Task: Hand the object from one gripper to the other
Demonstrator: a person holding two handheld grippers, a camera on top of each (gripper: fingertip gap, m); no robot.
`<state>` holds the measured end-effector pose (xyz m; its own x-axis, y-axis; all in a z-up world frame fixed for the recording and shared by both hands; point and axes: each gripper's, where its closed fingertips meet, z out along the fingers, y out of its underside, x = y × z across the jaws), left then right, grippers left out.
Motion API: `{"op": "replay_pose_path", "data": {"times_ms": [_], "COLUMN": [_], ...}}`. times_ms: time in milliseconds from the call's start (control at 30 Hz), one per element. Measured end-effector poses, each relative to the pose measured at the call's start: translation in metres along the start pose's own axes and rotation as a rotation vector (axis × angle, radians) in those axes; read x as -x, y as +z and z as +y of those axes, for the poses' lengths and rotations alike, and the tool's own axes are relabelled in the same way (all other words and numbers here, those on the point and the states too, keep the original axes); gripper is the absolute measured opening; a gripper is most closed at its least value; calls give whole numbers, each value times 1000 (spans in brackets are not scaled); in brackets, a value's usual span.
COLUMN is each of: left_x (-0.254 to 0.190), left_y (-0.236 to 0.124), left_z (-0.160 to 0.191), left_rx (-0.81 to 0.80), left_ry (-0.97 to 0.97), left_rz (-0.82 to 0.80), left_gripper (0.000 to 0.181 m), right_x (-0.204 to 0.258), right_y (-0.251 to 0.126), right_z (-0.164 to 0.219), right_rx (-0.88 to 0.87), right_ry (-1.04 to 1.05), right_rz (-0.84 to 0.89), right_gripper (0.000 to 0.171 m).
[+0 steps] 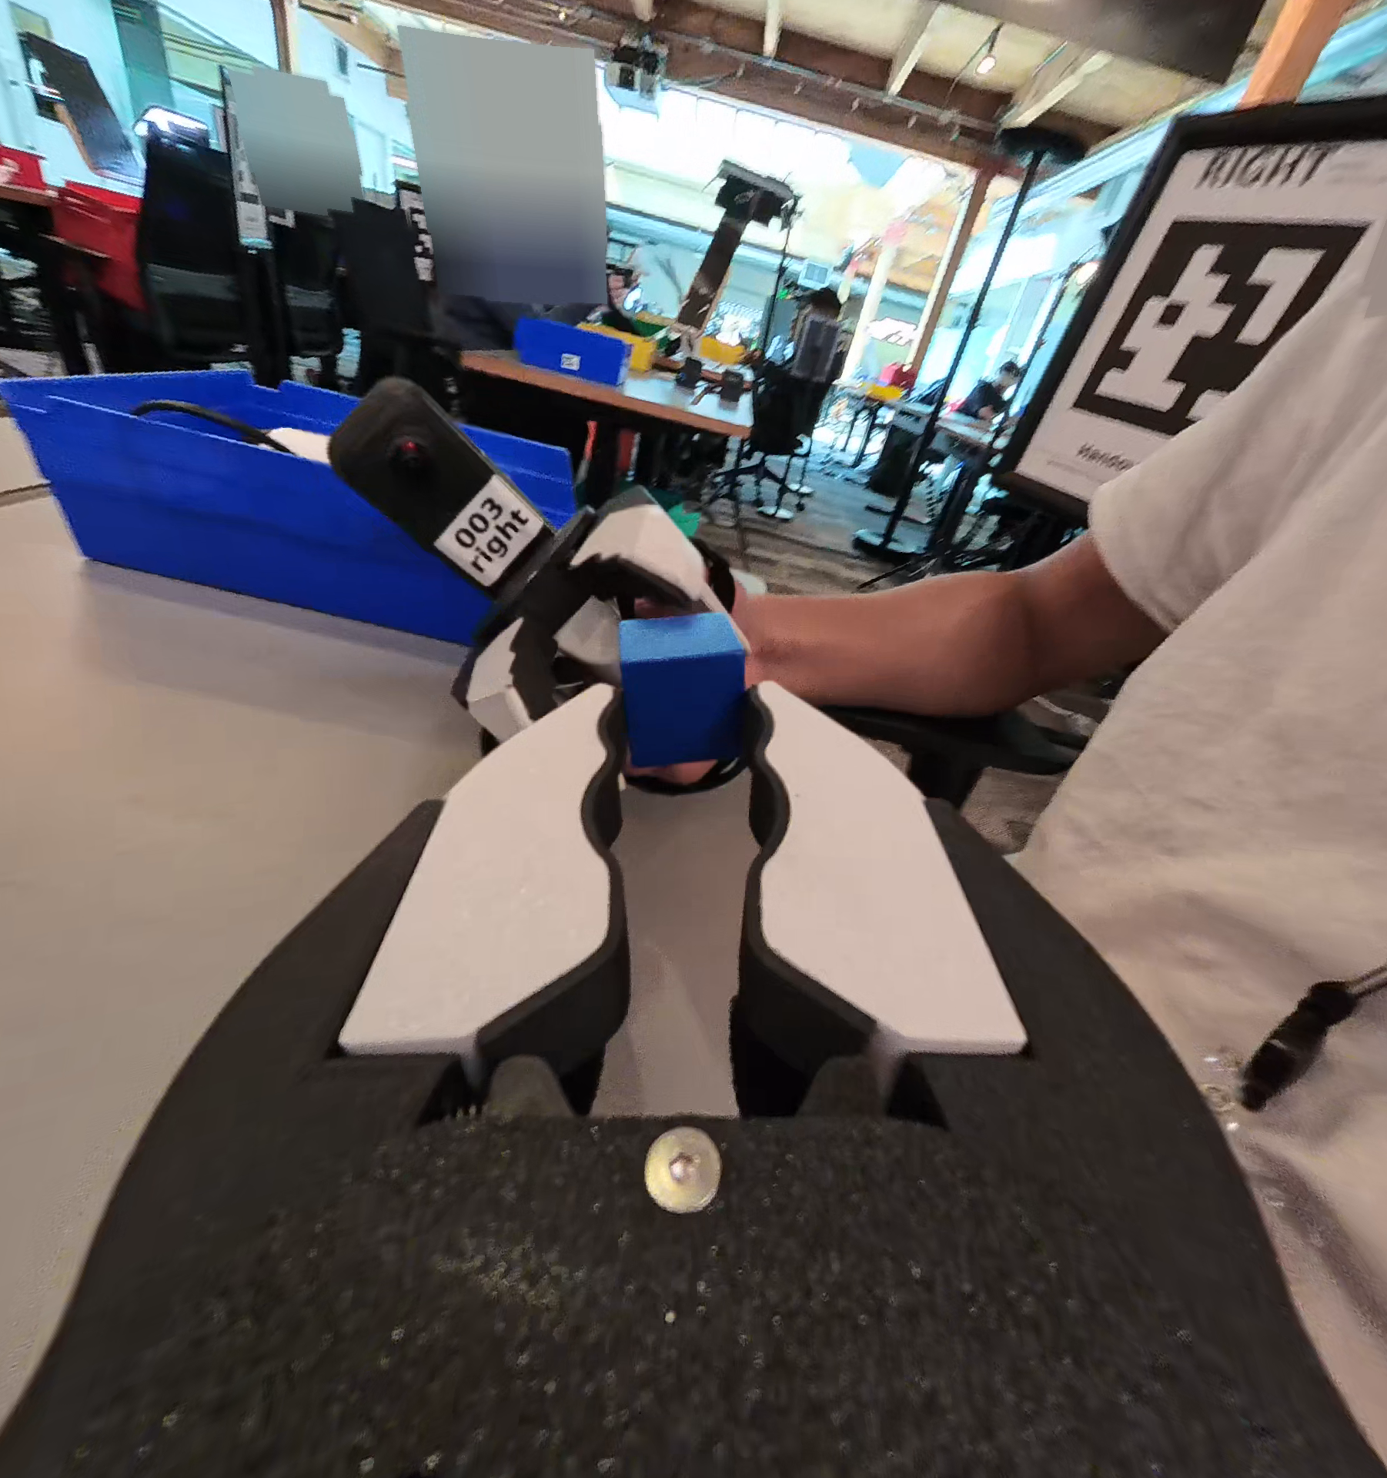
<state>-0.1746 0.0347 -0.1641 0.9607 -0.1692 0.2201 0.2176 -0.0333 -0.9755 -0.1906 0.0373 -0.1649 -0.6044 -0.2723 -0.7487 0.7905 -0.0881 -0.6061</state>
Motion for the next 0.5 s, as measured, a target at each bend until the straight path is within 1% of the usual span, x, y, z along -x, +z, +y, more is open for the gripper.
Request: {"op": "replay_pose_path", "data": {"times_ms": [33, 133, 233, 300, 367, 500], "left_x": [-2, -4, -2, 2, 7, 18], "left_y": [0, -1, -2, -2, -1, -1], "left_z": [-2, -7, -12, -10, -6, -1], "left_rx": [-17, -66, -112, -111, -87, -66], "left_ry": [-27, -127, -227, -243, -222, -209], "left_rz": [22, 73, 114, 98, 60, -22], "left_gripper": [27, 27, 27, 27, 27, 27], "right_x": [5, 11, 12, 6, -2, -12], "right_y": [4, 13, 14, 14, 12, 7], "right_z": [2, 6, 4, 3, 2, -2], "right_rx": [15, 43, 29, 29, 25, 17], "right_ry": [-52, -211, -283, -303, -316, -311], "right_rz": [-3, 41, 78, 127, 183, 256], "right_gripper": [48, 47, 47, 45, 39, 31]}}
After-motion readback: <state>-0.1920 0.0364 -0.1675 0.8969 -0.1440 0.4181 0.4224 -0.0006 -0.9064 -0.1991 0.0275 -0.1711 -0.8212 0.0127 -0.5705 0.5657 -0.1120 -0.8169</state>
